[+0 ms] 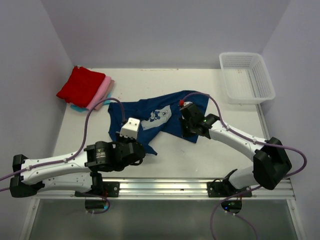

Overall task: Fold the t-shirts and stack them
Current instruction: Fold the flattened tshirt in 1/3 of the way

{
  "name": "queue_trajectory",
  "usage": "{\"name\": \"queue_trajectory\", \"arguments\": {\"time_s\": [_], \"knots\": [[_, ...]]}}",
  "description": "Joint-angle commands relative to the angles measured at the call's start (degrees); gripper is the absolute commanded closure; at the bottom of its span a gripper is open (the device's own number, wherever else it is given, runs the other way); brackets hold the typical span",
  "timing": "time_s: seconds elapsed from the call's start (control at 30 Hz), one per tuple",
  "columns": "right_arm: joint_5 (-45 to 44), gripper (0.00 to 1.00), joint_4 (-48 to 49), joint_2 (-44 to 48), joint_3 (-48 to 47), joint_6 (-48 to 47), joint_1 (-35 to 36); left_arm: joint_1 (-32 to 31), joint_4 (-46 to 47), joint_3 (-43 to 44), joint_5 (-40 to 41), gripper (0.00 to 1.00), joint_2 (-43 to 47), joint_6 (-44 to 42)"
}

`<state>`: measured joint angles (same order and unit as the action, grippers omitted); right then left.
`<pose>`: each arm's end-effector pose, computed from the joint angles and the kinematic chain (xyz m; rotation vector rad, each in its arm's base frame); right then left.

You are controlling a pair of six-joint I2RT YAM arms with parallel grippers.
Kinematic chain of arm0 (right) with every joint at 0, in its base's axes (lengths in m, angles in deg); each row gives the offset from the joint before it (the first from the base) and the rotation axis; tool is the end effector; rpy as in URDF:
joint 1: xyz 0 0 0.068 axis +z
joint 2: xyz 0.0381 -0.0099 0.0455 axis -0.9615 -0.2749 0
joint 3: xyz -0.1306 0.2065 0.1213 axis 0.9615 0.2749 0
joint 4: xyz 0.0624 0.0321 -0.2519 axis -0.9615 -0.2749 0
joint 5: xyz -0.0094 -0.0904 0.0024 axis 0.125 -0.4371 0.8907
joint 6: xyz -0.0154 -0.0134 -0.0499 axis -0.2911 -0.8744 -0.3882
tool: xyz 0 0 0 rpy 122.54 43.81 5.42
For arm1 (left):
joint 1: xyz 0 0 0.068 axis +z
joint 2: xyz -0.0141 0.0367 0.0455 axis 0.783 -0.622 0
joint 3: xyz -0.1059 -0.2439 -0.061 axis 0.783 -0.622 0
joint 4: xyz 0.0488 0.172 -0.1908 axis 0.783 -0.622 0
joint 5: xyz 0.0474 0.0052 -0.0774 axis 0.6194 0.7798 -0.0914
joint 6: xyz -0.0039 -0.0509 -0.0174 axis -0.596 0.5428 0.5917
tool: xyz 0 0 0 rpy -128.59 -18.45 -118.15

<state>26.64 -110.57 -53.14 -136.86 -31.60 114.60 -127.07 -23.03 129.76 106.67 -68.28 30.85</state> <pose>0.2220 0.1862 0.2442 -0.3199 2.5245 0.3584 0.0693 -0.1545 0.3037 0.2032 2.0873 -0.0486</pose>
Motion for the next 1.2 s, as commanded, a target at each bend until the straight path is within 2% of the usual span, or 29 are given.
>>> {"name": "queue_trajectory", "arguments": {"time_s": [0.0, 0.23, 0.43, 0.57, 0.67, 0.77, 1.0, 1.17], "knots": [[-7.8, 1.0, 1.5, -0.3, 4.4, 6.1, -3.3, -0.4, 3.3, -1.2, -0.2, 1.0, 0.3, 1.6], [-8.8, 1.0, 5.3, -5.6, 7.8, 7.2, -8.7, -0.3, 3.0, -2.9, 0.0, 1.0, 2.3, 2.9], [-6.1, 1.0, 9.8, -10.6, 5.5, 4.2, -10.6, -0.3, 3.2, -4.2, 0.0, 1.0, 2.6, 4.0], [-5.2, 1.0, 10.8, -17.4, 2.9, 2.3, -11.5, -0.3, 3.5, -4.9, 0.0, 1.0, 2.1, 4.3], [-4.3, 1.0, 10.6, -19.0, 2.7, 1.8, -11.6, -0.4, 3.4, -5.1, -0.1, 1.0, 2.2, 4.6], [-3.6, 1.0, 7.8, -18.9, 3.1, 1.3, -11.6, -0.4, 3.7, -5.5, 0.2, 1.0, 3.0, 4.6], [-3.4, 1.0, -8.4, -14.3, 5.2, 1.9, -11.6, -0.3, 3.8, -6.7, 2.0, 1.0, 4.1, 4.7], [-2.2, 1.0, -15.2, -11.8, 7.5, 2.1, -11.5, -0.3, 4.3, -6.9, 2.9, 1.0, 5.0, 4.5]]}}
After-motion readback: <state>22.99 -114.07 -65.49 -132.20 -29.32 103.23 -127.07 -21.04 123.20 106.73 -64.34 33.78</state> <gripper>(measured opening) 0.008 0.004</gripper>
